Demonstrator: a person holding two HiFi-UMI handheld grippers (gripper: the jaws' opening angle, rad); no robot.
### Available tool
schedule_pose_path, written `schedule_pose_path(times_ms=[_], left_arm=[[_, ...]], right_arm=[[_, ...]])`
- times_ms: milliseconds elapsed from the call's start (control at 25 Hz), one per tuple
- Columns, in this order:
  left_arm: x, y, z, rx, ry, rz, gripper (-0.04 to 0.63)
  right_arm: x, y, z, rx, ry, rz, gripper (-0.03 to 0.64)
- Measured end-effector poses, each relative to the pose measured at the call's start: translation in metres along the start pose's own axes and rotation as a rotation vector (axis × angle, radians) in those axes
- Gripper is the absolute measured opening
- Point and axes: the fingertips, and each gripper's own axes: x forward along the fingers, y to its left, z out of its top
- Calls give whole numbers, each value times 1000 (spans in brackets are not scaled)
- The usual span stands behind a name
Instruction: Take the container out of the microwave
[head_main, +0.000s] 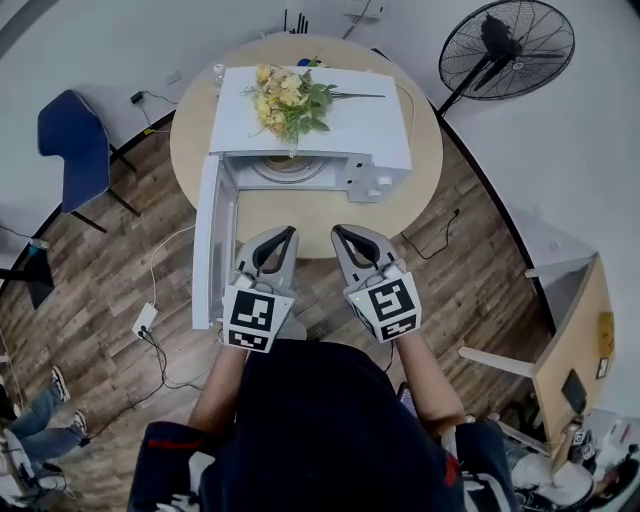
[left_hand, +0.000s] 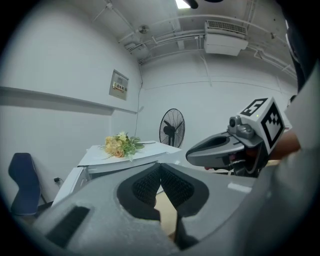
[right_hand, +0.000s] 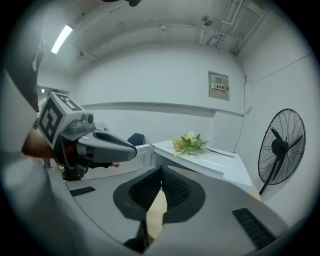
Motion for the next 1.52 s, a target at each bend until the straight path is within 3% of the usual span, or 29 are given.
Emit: schedule_pose_path(times_ms=[280, 520, 1000, 1160, 1520], left_arm=[[9, 26, -18, -24, 27, -16, 14], [17, 41, -31, -46, 58, 14, 14], [9, 85, -60, -119, 130, 221, 14], [5, 93, -63, -138, 136, 272, 14], [0, 109, -74, -168, 149, 358, 14]], right_arm=[[46, 1, 0, -48, 35, 23, 8], [82, 8, -20, -113, 133, 154, 8], [166, 13, -95, -552, 380, 353, 8], [190, 18, -112, -579, 412, 397, 8], [237, 7, -140, -676, 492, 389, 9]])
